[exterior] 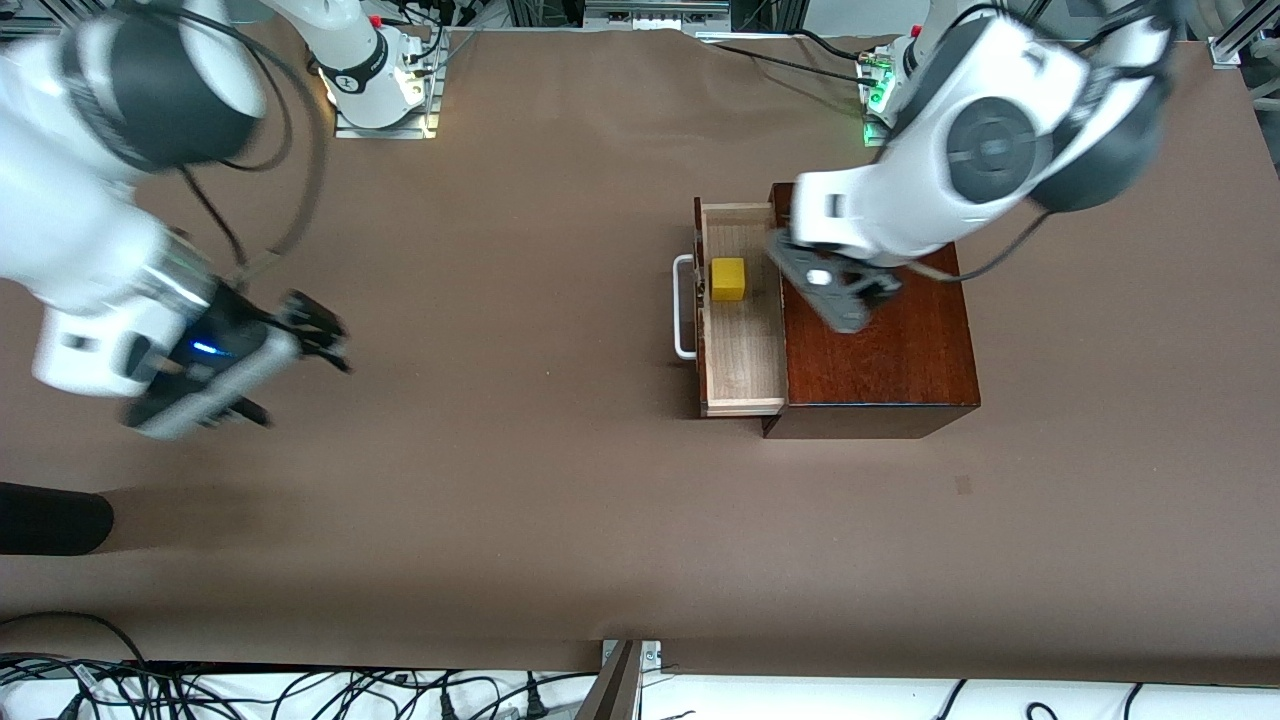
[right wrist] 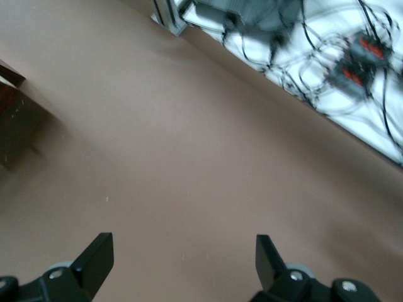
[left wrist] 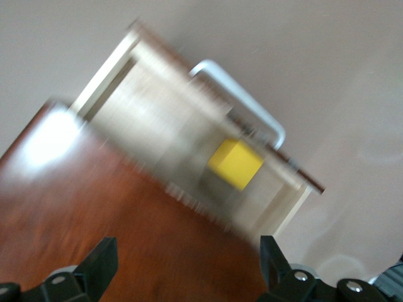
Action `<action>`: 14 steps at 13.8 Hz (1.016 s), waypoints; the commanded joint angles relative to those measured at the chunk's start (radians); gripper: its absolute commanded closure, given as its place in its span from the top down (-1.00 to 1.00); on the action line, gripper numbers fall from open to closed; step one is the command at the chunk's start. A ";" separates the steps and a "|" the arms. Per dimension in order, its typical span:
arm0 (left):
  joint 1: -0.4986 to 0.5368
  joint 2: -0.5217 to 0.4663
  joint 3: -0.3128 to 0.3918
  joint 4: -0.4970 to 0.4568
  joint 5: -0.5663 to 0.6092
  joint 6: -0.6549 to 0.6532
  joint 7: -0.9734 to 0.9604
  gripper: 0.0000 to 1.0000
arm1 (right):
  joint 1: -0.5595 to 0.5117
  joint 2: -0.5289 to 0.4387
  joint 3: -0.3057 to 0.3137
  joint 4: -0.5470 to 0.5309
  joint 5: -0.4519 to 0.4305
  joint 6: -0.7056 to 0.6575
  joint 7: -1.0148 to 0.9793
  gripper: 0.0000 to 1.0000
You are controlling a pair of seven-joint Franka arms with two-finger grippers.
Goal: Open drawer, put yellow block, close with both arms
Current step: 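Push the drawer shut into the box with the left gripper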
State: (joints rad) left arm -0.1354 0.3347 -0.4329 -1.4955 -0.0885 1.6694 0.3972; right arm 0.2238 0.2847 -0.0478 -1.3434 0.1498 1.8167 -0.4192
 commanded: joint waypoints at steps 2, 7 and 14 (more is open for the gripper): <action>-0.096 0.119 -0.063 0.049 -0.005 0.162 0.172 1.00 | -0.021 -0.254 -0.017 -0.321 -0.006 -0.042 0.129 1.00; -0.266 0.286 -0.063 0.047 0.200 0.387 0.193 1.00 | -0.020 -0.303 -0.018 -0.405 -0.125 -0.046 0.230 1.00; -0.267 0.323 -0.061 -0.040 0.349 0.380 0.196 1.00 | -0.018 -0.282 -0.018 -0.389 -0.153 -0.043 0.238 1.00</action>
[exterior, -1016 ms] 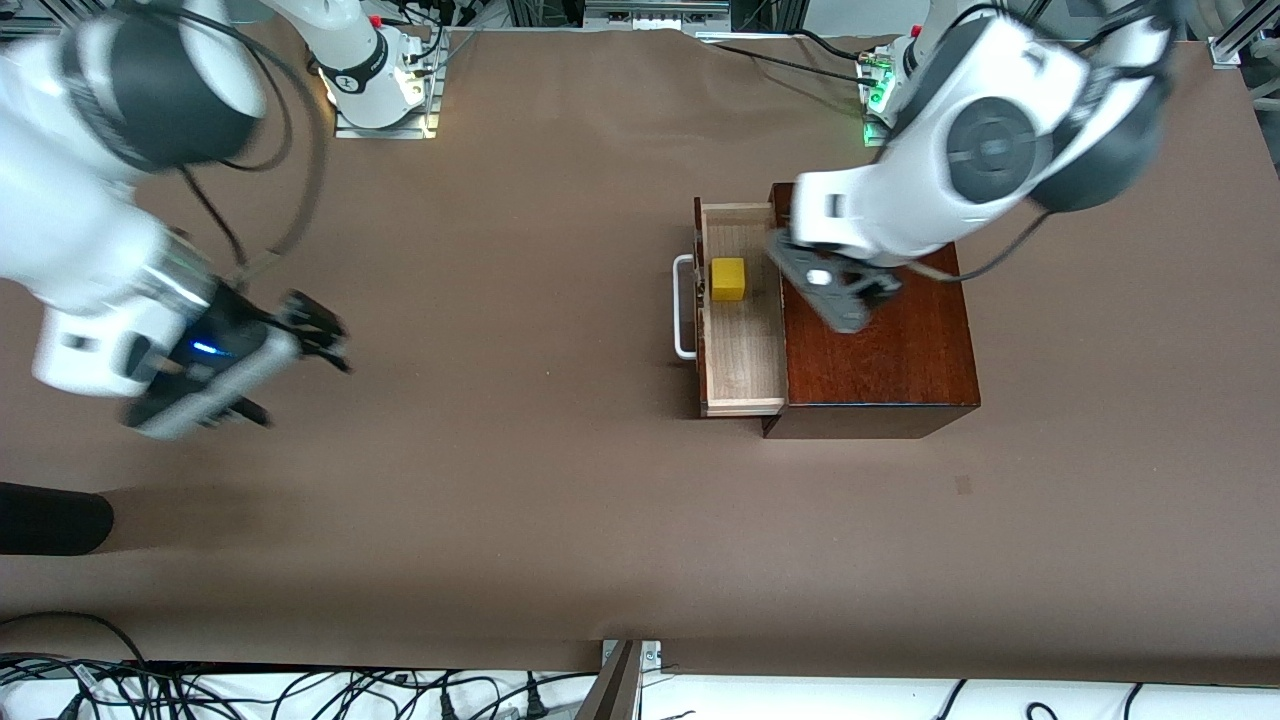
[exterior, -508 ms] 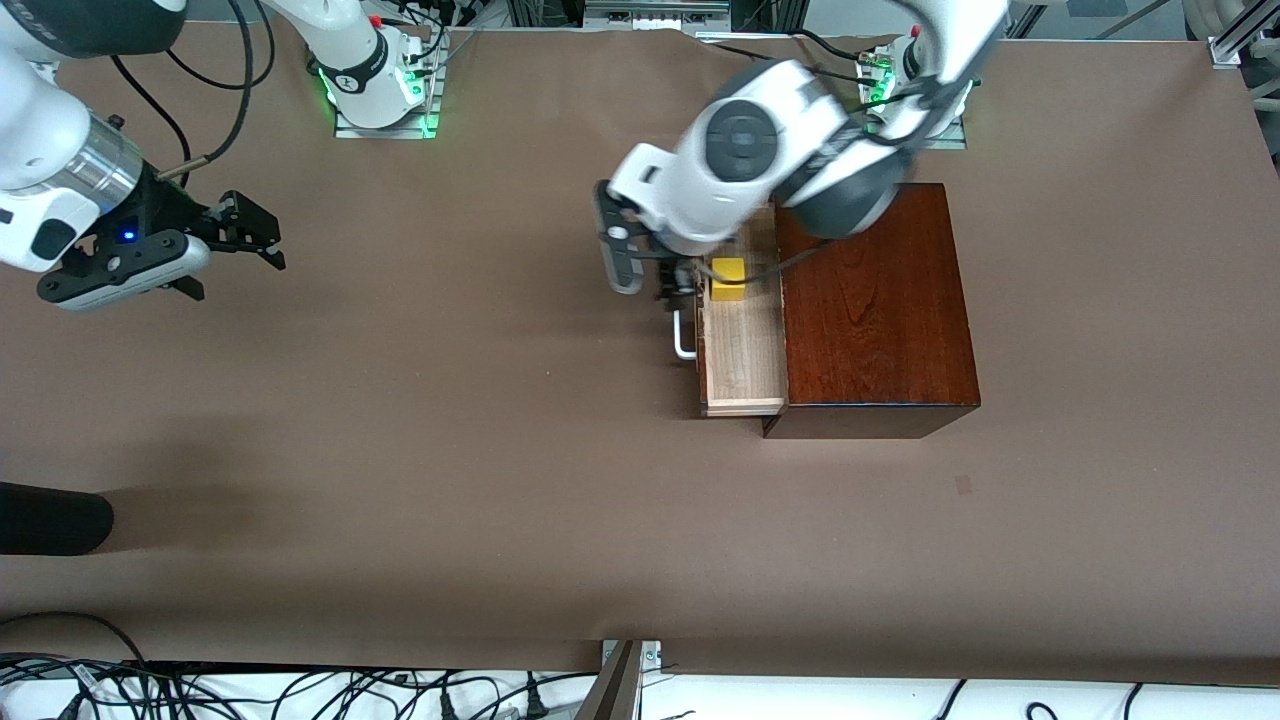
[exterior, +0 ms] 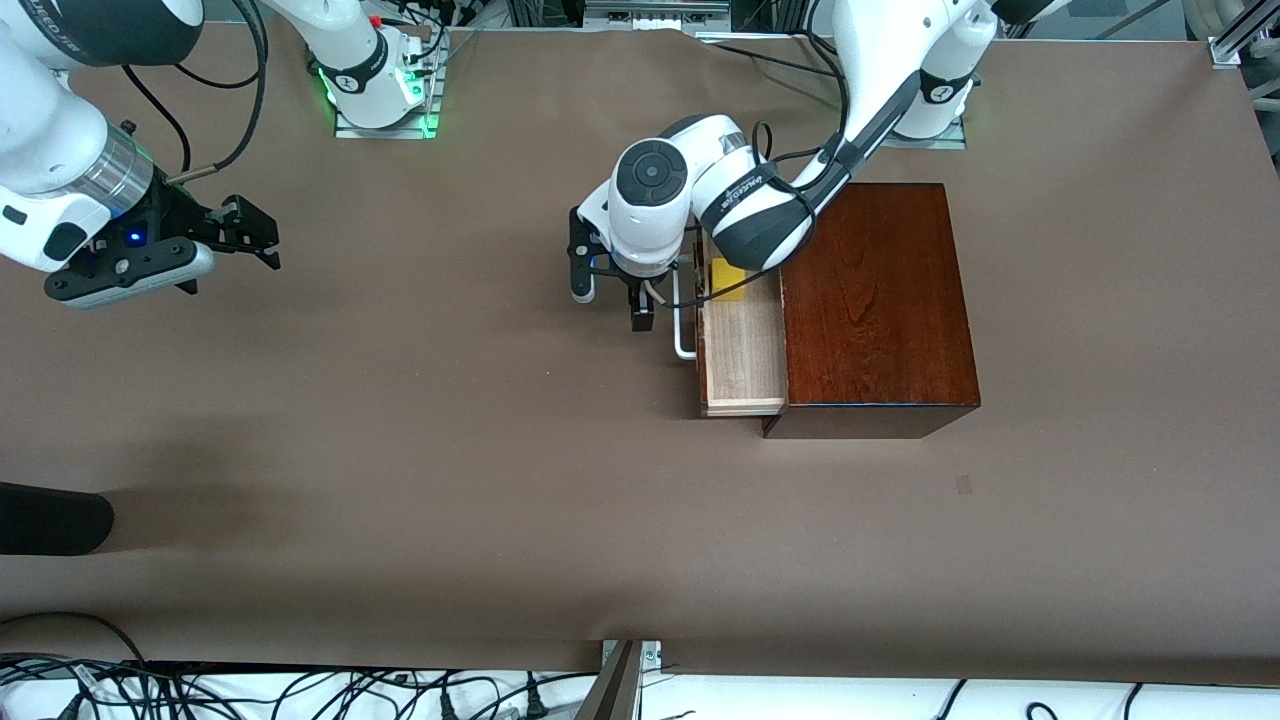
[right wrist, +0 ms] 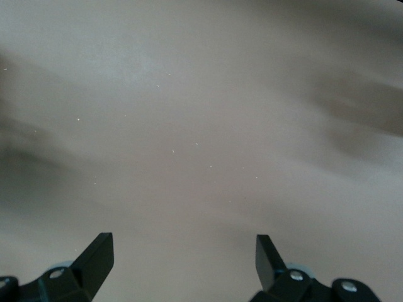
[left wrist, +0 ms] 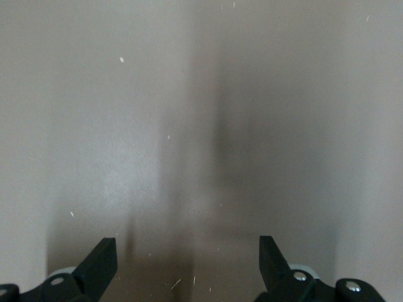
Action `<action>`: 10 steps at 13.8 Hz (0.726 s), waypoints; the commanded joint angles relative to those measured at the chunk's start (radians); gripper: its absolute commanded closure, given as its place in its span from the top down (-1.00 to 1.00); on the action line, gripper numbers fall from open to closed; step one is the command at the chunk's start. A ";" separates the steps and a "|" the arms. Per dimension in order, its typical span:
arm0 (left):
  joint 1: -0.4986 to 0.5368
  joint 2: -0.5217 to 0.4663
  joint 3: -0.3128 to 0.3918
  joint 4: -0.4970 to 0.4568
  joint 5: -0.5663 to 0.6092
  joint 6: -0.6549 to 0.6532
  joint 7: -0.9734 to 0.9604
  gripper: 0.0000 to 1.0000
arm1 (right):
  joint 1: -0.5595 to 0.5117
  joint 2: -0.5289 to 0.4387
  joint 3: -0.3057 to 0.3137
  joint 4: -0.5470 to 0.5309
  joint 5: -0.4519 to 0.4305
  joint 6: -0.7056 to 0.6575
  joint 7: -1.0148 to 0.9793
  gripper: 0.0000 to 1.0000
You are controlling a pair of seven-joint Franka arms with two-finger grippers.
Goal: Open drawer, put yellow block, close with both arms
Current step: 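Push the drawer shut into the box with the left gripper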
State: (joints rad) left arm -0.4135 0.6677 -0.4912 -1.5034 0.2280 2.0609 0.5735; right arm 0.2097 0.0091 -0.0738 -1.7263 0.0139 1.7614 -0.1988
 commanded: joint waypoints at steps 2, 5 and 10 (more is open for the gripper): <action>0.015 -0.011 0.005 -0.035 0.047 -0.066 0.017 1.00 | -0.003 0.000 0.008 0.019 -0.031 -0.002 0.015 1.00; 0.047 -0.034 0.010 -0.029 0.051 -0.198 0.016 1.00 | -0.007 0.000 0.002 0.039 -0.035 -0.042 0.015 1.00; 0.117 -0.059 0.010 -0.034 0.080 -0.321 0.017 1.00 | -0.001 0.000 0.006 0.051 -0.037 -0.057 0.021 1.00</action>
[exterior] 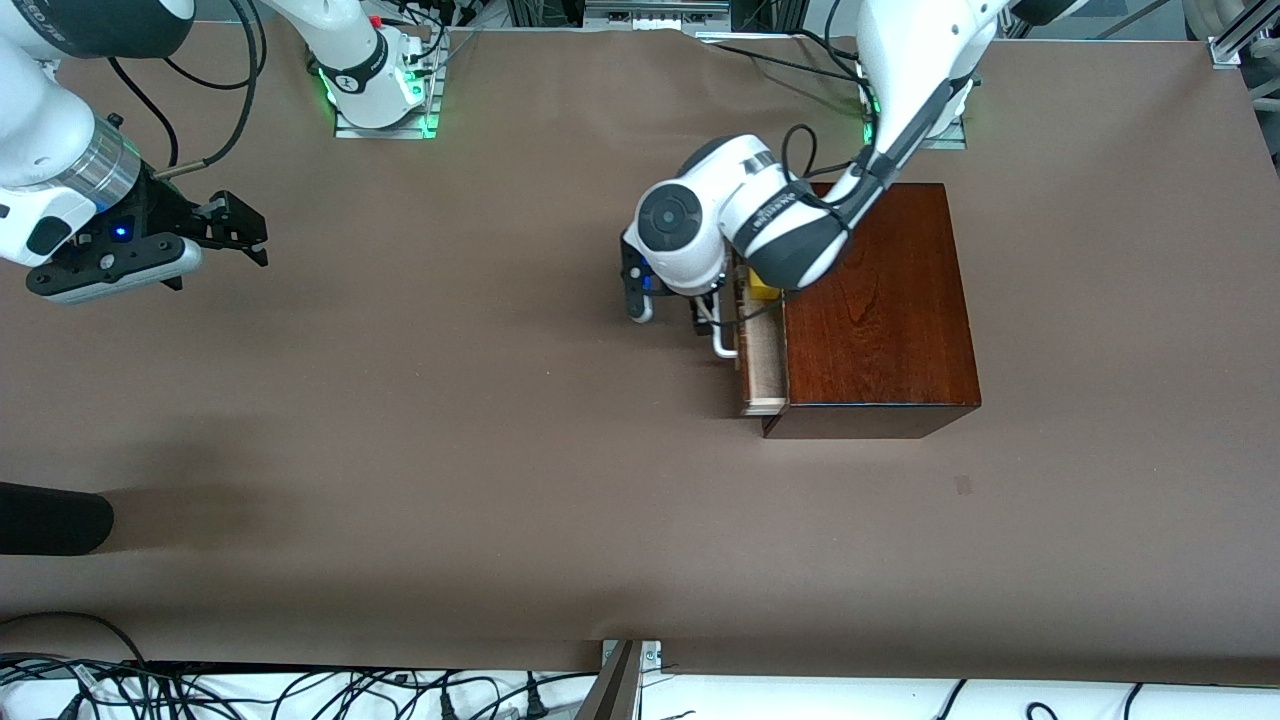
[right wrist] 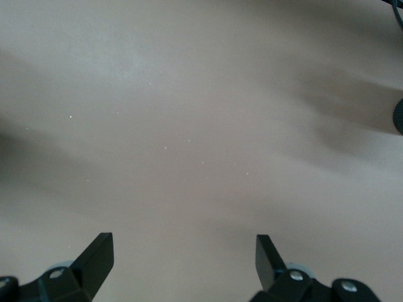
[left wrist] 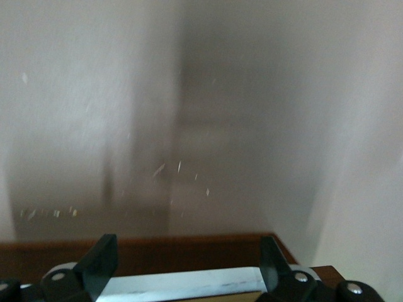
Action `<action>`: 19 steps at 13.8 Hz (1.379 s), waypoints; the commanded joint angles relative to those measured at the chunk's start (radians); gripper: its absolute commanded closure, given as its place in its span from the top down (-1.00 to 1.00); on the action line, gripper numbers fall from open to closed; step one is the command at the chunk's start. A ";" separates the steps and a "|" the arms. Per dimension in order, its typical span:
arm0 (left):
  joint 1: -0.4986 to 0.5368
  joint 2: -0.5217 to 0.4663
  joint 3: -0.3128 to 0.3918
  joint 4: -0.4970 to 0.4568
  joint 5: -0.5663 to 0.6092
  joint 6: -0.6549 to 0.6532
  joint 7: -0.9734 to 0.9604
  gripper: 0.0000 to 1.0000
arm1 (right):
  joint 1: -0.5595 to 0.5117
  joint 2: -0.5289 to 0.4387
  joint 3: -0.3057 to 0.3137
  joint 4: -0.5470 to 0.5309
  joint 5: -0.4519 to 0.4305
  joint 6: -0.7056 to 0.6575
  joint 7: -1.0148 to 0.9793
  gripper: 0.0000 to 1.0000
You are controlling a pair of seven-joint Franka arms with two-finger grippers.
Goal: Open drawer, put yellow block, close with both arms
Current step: 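Push the drawer shut into the box with the left gripper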
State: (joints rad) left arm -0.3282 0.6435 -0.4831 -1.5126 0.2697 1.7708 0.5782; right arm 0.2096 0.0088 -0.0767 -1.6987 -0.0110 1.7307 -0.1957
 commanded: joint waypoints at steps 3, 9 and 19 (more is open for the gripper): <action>0.067 -0.035 0.000 -0.024 0.040 -0.060 0.014 1.00 | -0.003 0.002 0.008 0.024 -0.010 -0.026 0.018 1.00; 0.072 -0.060 -0.012 -0.015 0.033 -0.073 0.009 1.00 | -0.006 0.002 0.006 0.022 -0.010 -0.030 0.018 1.00; 0.315 -0.314 -0.014 0.164 0.019 -0.258 -0.259 1.00 | -0.007 0.004 0.005 0.022 -0.004 -0.028 0.021 1.00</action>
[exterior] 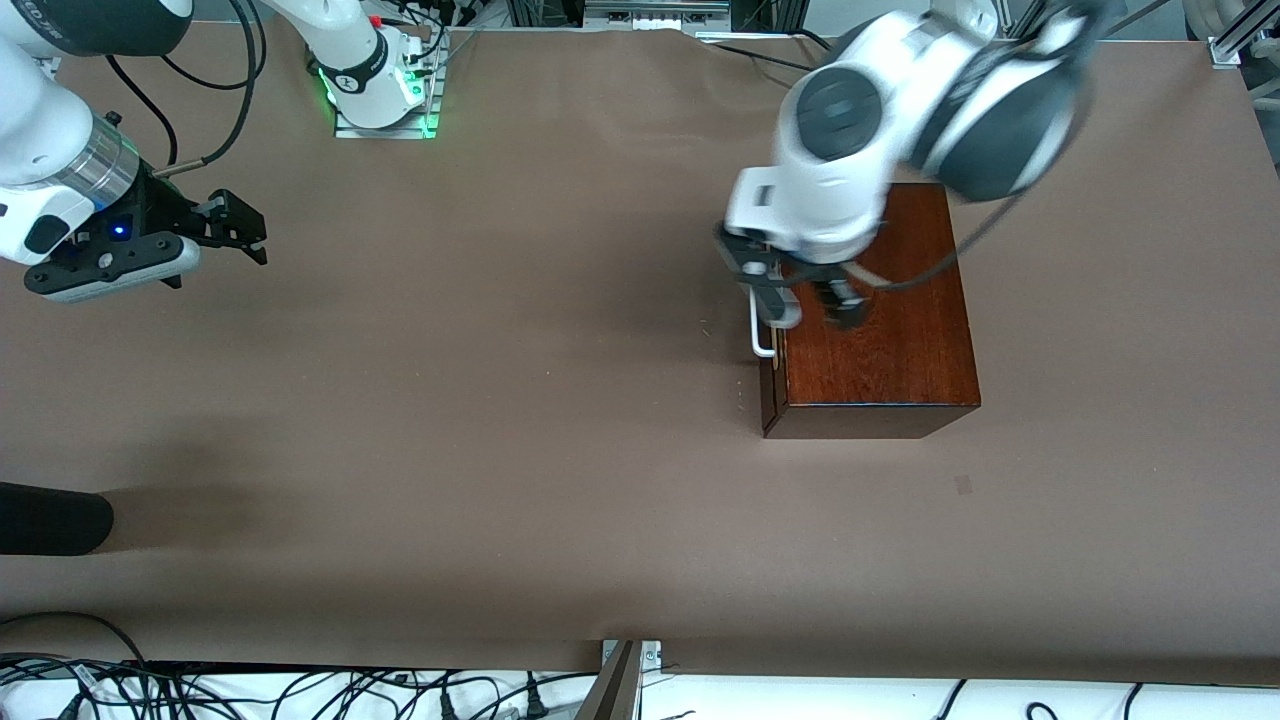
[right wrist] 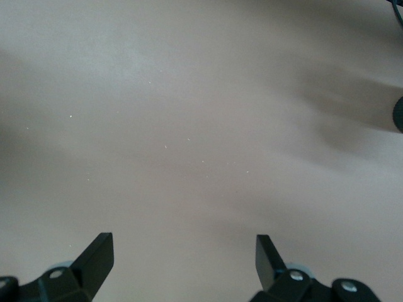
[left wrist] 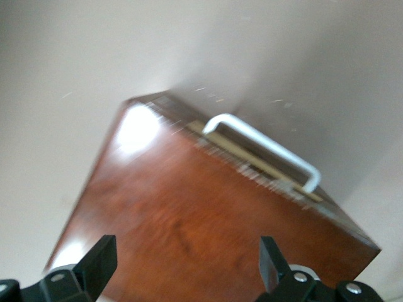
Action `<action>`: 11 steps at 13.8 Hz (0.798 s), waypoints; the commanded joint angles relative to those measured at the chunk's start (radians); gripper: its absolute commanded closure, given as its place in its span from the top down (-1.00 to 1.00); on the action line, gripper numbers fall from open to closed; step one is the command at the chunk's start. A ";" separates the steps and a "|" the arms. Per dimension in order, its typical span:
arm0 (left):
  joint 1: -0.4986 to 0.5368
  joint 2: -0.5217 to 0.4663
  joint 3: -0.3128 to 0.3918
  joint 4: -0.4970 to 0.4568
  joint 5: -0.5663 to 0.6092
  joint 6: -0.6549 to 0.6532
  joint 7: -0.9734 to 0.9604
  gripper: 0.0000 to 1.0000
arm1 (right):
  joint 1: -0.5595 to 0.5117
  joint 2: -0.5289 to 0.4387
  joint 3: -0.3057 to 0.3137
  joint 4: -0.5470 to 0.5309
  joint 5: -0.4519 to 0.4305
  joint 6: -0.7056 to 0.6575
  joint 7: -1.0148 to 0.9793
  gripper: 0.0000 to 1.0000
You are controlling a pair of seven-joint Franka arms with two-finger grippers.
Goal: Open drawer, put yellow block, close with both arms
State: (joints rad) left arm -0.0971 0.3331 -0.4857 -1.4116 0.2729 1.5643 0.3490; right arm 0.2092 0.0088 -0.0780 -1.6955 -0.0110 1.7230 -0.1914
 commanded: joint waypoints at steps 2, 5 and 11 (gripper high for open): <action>0.122 -0.018 0.025 0.102 0.017 -0.075 -0.039 1.00 | -0.007 0.003 0.006 0.019 -0.004 -0.020 0.017 1.00; 0.063 -0.081 0.215 0.091 -0.078 -0.040 -0.258 1.00 | -0.007 0.003 0.006 0.019 -0.004 -0.020 0.017 1.00; 0.043 -0.350 0.453 -0.246 -0.256 0.146 -0.438 1.00 | -0.007 0.003 0.006 0.019 -0.004 -0.020 0.017 1.00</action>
State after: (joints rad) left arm -0.0437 0.1260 -0.0656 -1.4888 0.0583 1.6782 -0.0624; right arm 0.2092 0.0089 -0.0785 -1.6952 -0.0110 1.7225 -0.1909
